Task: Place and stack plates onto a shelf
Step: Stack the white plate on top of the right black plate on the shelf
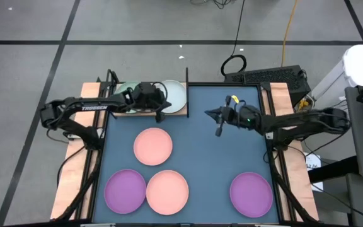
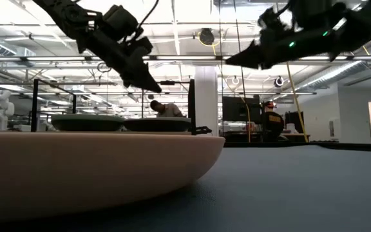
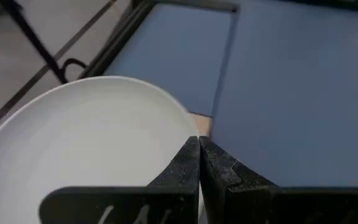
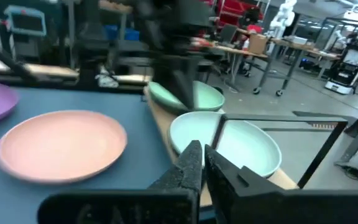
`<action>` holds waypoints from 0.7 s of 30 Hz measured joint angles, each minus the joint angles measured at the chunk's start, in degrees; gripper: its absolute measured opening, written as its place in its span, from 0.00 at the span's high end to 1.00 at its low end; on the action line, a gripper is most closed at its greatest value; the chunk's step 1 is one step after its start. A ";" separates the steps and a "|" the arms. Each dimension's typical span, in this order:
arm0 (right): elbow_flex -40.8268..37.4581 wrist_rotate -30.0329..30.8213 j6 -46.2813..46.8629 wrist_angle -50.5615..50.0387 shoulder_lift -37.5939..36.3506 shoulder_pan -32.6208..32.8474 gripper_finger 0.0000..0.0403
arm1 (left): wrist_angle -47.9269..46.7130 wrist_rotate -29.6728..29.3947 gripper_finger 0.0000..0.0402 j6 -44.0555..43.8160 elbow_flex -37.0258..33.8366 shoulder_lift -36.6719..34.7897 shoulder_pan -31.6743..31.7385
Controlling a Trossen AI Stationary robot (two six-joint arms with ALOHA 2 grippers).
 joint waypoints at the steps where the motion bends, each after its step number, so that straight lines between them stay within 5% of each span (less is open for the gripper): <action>1: 0.02 -2.14 0.16 2.43 2.10 -1.91 0.99 | -0.60 0.49 1.00 -0.31 0.02 -0.70 -0.46; 6: 0.46 -13.06 3.84 12.65 13.02 -11.80 1.00 | -5.22 1.55 1.00 -1.99 -0.04 -5.26 -4.61; 12: 8.12 -24.31 7.55 14.72 24.90 -17.07 1.00 | 1.51 1.19 1.00 -5.16 -7.30 -12.90 -11.30; 21: 17.66 -26.62 10.41 14.65 35.74 -20.19 1.00 | 16.04 -9.05 1.00 -10.19 -22.94 -21.48 -21.16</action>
